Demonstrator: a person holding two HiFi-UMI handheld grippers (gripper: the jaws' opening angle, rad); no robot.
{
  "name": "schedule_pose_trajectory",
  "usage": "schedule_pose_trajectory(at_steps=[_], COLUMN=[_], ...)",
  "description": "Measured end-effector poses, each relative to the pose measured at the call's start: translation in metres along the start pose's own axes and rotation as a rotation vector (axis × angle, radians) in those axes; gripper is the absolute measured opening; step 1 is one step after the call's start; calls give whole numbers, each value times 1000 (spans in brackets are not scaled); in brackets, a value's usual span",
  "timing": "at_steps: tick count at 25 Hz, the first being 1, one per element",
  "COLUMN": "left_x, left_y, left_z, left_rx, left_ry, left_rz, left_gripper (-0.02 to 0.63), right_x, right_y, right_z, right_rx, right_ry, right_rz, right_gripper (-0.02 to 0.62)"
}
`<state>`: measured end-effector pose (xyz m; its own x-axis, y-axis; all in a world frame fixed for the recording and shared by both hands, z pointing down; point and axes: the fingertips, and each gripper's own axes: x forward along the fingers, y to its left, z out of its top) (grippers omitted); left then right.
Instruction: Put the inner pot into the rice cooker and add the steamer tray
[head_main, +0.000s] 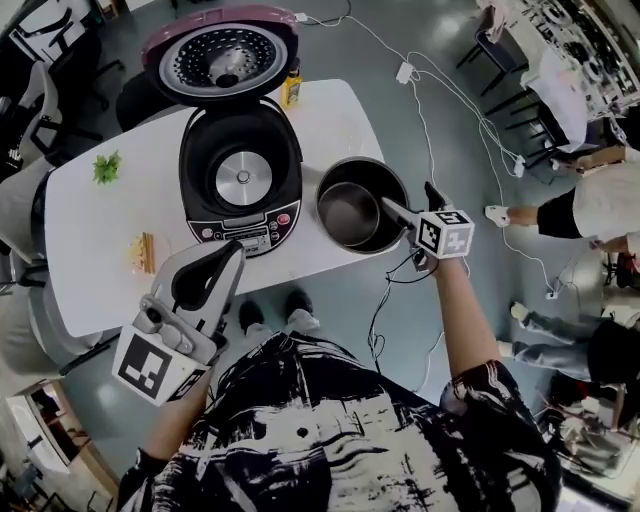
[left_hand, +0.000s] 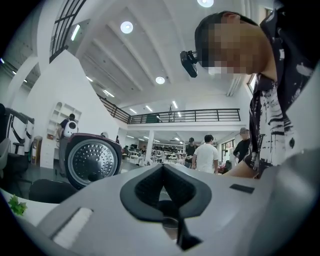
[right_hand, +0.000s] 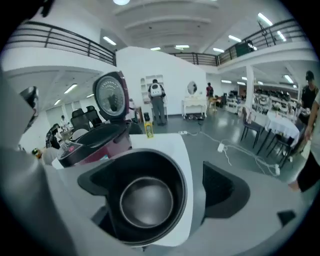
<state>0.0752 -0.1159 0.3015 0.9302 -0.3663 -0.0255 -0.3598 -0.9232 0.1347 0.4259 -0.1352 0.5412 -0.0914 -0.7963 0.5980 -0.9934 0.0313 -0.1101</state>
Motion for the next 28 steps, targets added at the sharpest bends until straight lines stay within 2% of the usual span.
schedule_pose_trajectory(at_steps=[5, 10, 15, 17, 20, 21, 22, 23, 24, 28], left_x=[0, -4, -9, -10, -13, -14, -15, -16, -17, -20], left_y=[5, 12, 21, 23, 26, 27, 28, 29, 29, 31], left_z=[1, -1, -1, -2, -2, -2, -2, -3, -3, -2], left_rx=[-2, -15, -21, -24, -31, -31, -31, -30, -30, -29], left_ry=[-3, 4, 1, 1, -1, -1, -1, -1, -1, -4], left_rz=[-1, 18, 32, 36, 42, 45, 48, 51, 54, 64], left_gripper=[5, 5, 5, 5, 5, 5, 5, 5, 5, 5], right_x=[36, 55, 68, 71, 71, 69, 68, 67, 66, 67], right_y=[-25, -34, -32, -30, -33, -36, -39, -43, -45, -49], right_z=[-43, -76, -98, -104, -116, -121, -126, -131, -135, -136], right_rx=[195, 267, 309, 317, 314, 295, 269, 243, 223, 226], right_ry=[216, 405, 527, 567, 636, 667, 698, 727, 748, 794], right_rz=[14, 26, 36, 32, 3, -16, -39, -64, -85, -143], right_gripper=[524, 522, 515, 492, 366, 268, 140, 62, 21, 7])
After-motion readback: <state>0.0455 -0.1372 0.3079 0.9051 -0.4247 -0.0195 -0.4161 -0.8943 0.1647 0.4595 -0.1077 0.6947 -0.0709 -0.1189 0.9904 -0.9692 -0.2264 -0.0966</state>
